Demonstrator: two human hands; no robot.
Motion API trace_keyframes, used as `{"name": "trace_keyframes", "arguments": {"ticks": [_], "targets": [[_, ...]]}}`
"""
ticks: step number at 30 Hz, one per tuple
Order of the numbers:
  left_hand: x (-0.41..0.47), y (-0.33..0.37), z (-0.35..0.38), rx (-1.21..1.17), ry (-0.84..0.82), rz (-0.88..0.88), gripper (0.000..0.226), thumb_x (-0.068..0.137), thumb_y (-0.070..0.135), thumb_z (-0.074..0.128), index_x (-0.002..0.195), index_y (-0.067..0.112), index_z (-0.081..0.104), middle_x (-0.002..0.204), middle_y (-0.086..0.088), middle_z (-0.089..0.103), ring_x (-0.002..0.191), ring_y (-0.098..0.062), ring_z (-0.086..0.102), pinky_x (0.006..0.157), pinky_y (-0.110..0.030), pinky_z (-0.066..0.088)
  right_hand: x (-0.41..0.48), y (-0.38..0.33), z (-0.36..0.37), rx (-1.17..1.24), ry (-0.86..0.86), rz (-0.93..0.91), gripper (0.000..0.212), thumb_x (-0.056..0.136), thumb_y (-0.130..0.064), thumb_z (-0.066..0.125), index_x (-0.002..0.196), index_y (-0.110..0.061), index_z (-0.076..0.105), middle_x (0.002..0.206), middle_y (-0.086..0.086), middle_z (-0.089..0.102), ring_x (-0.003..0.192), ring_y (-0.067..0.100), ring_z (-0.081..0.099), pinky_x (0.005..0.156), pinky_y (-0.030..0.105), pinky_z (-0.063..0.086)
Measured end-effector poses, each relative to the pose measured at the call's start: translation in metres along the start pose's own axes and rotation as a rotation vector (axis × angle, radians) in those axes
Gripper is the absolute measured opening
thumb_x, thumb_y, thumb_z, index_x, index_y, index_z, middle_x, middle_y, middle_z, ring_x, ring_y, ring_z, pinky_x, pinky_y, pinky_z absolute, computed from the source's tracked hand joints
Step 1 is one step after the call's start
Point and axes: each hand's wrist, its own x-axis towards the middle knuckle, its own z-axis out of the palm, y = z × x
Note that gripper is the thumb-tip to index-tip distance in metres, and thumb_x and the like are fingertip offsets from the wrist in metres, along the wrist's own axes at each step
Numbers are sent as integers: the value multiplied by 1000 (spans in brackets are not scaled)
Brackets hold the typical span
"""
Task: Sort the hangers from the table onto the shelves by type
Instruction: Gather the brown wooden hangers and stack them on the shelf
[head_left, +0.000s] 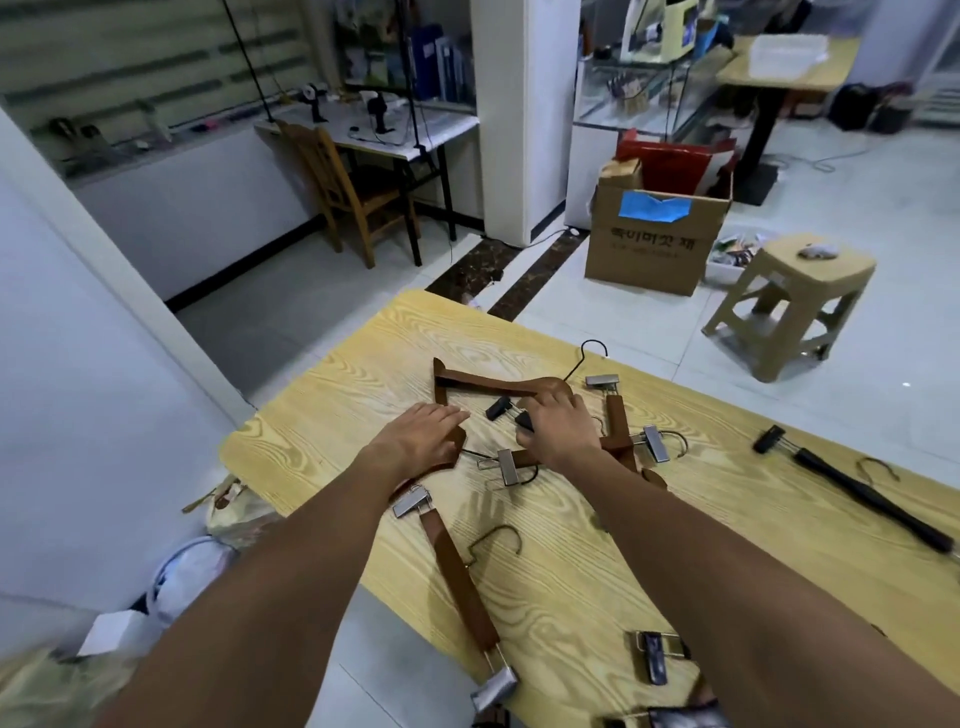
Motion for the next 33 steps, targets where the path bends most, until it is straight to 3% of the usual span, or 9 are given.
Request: {"name": "trace_keyframes", "arguments": {"ticks": [8, 16, 26, 33], "targets": [[42, -52, 27, 4, -81, 79, 54, 101, 23, 36, 150, 19, 15, 158, 0, 19, 144, -17, 18, 120, -33, 12, 42, -19, 25, -27, -59, 34, 49, 96, -44, 41, 138, -19, 43, 136, 8, 50, 129, 28, 41, 108, 43, 27], [85, -82, 63, 1, -146, 157, 66, 94, 4, 41, 151, 21, 13, 159, 2, 13, 146, -15, 13, 119, -30, 4, 69, -26, 60, -20, -99, 96, 48, 96, -43, 40, 138, -20, 43, 137, 6, 50, 129, 27, 41, 109, 43, 26], [128, -100, 89, 132, -205, 231, 81, 86, -11, 48, 151, 22, 13, 160, 2, 9, 146, -16, 11, 121, -31, 5, 94, -33, 94, 30, -32, 109, 45, 96, -39, 44, 137, -20, 45, 132, 6, 52, 123, 26, 45, 105, 41, 28], [148, -92, 99, 262, -130, 348, 59, 84, 0, 56, 136, 18, 34, 140, -2, 38, 130, -22, 35, 112, -32, 22, 93, -18, 103, 68, -42, 171, 45, 96, -38, 42, 138, -23, 42, 134, 3, 50, 125, 25, 43, 107, 40, 26]]}}
